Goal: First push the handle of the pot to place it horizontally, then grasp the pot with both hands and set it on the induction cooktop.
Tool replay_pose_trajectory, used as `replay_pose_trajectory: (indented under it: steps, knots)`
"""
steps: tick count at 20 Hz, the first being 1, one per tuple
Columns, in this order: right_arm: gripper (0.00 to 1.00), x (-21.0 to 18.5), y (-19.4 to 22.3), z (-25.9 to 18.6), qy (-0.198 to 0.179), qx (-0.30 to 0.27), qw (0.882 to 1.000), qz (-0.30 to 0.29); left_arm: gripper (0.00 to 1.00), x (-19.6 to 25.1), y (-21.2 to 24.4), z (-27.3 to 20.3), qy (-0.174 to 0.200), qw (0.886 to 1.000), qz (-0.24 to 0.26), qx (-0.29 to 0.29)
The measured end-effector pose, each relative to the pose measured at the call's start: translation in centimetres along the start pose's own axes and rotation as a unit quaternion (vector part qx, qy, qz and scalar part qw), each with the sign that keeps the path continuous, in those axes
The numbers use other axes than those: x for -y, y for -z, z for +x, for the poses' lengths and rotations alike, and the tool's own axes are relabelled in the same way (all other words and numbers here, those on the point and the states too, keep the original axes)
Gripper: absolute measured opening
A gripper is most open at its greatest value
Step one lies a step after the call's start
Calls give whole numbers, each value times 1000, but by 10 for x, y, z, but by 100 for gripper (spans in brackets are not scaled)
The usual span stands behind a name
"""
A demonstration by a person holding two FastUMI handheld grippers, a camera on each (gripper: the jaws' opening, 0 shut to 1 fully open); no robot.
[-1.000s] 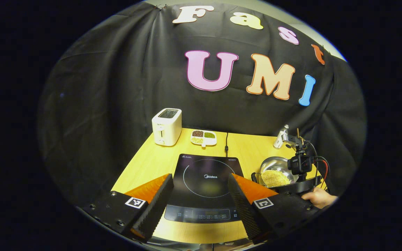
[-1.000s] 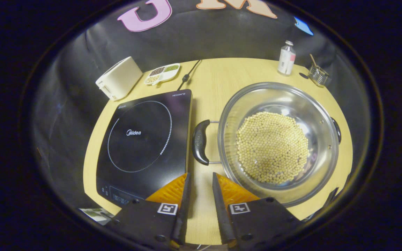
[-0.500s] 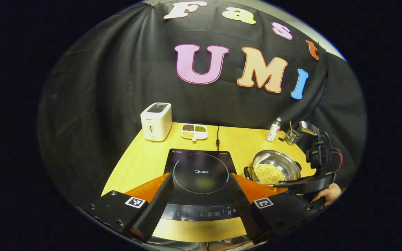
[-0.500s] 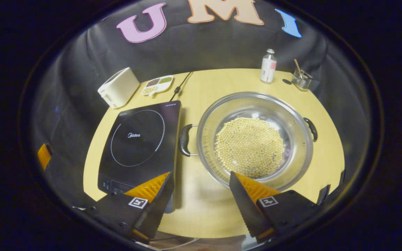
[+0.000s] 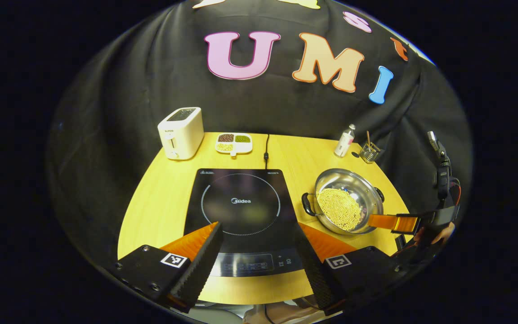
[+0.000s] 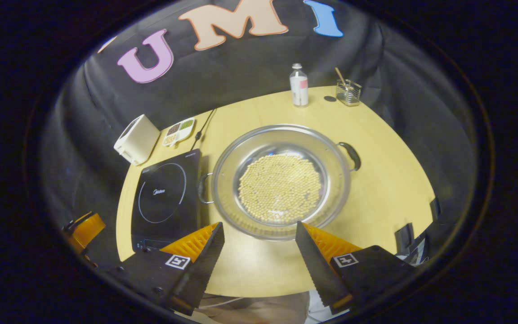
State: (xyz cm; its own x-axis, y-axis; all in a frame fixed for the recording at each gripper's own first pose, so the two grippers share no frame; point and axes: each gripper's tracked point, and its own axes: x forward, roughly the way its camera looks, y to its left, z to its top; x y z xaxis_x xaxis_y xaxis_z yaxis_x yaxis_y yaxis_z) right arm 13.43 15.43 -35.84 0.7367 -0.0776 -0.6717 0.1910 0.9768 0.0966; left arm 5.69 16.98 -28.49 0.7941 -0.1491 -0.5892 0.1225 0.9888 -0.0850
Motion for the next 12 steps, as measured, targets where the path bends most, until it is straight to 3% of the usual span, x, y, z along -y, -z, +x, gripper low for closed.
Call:
replay_pose_trajectory:
  steps: [2,5,8,12]
  knots:
    - [99,28,-13,-2,14,-1,1000,0,96,12,3,10,5,1000,1,-20]
    - [94,61,-34,6,10,-6,1000,0,100,35,1,23,14,999,-5,-43]
    - [94,98,-59,21,6,-17,1000,-6,96,62,-5,39,29,998,-14,-61]
    - [95,136,-85,45,-12,-41,999,-19,96,102,-10,65,77,992,-49,-84]
